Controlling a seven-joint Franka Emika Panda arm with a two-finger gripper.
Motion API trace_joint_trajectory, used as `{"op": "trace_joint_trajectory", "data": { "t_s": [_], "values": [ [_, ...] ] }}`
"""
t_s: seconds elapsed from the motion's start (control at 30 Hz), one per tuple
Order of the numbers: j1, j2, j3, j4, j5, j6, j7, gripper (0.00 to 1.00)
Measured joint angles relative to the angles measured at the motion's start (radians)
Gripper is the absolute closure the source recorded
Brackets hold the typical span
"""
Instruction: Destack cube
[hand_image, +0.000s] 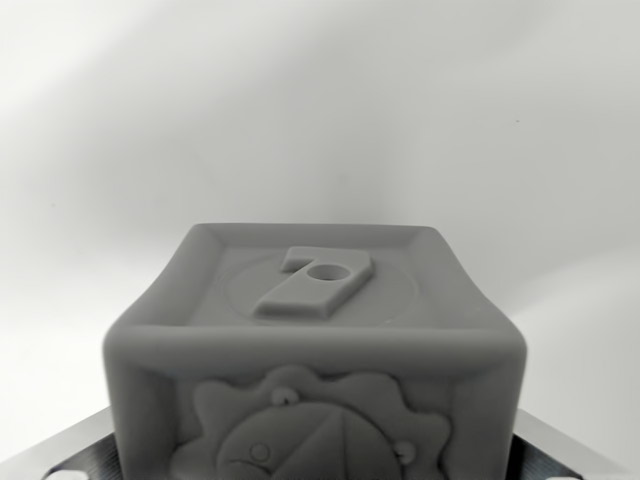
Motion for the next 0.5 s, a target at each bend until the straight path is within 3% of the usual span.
{"op": "trace_joint_trajectory", "data": {
  "t_s": [0.5],
  "values": [
    [0.002,0.035,-0.002,0.011,0.000,0.024,0.000,1.00]
  ]
}}
